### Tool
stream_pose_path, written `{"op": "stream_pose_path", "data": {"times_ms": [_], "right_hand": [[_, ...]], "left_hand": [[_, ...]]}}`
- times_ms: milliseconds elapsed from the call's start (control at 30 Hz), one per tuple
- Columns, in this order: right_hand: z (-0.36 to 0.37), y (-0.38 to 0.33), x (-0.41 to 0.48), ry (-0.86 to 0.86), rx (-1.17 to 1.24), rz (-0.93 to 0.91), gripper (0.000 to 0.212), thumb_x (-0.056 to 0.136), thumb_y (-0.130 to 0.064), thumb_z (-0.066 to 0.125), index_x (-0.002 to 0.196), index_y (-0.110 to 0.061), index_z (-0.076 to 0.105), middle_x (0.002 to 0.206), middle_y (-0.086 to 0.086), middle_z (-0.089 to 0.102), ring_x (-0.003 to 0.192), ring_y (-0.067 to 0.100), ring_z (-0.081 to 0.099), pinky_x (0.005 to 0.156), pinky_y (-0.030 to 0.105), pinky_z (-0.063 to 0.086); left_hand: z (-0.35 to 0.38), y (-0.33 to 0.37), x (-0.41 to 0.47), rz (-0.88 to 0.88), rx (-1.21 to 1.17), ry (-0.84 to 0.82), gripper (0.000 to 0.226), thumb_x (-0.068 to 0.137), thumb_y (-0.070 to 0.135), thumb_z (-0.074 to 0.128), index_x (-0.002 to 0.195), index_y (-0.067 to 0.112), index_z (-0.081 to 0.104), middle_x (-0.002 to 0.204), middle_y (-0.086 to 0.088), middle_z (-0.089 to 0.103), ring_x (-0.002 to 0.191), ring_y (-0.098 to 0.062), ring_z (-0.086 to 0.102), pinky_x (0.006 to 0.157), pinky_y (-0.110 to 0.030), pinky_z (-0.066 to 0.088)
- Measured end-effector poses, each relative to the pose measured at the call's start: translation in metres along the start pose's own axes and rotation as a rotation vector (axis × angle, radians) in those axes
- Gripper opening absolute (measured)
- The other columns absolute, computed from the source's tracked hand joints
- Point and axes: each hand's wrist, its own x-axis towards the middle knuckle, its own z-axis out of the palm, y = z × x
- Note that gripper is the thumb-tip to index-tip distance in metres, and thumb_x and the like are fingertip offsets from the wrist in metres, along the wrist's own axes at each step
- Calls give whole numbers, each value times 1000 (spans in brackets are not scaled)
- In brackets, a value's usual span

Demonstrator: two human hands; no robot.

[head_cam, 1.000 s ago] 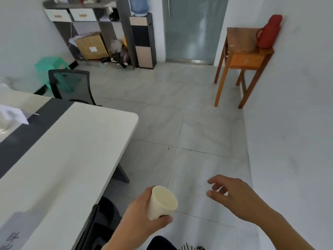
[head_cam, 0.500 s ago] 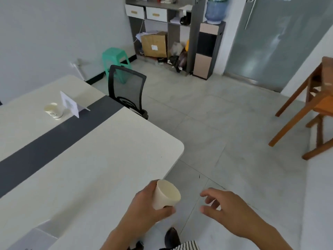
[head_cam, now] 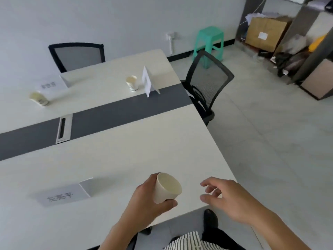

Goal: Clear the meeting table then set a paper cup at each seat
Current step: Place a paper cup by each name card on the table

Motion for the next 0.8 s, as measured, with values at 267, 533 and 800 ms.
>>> {"op": "stream_pose_path", "data": {"times_ms": [267, 533, 800], "right_hand": [[-30, -44, 97, -285, 100, -254, 19, 85, -47, 65, 91, -30, 69, 86, -6, 71, 84, 10, 65, 83, 30, 54], [28, -97, 142, -637, 71, -271, 19, 89, -28, 67, 85, -9, 69, 74, -1, 73, 68, 10, 67, 64, 27, 49], [67, -166, 202, -592, 9, -217, 16, 88, -15, 67, 86, 0, 64, 63, 0, 69, 56, 11, 62, 50, 24, 44]], "left_hand": [[18, 30, -12, -129, -8, 304, 67, 63, 46, 81, 121, 39, 49, 104, 20, 63, 94, -1, 59, 80, -21, 51], [4, -1, -28, -303, -13, 477, 71, 64, 49, 78, 126, 41, 44, 112, 25, 57, 100, 0, 56, 85, -24, 50], [-49, -60, 8, -290, -128, 477, 82, 73, 45, 76, 143, 35, 34, 129, 20, 52, 111, -4, 53, 96, -27, 47]]}}
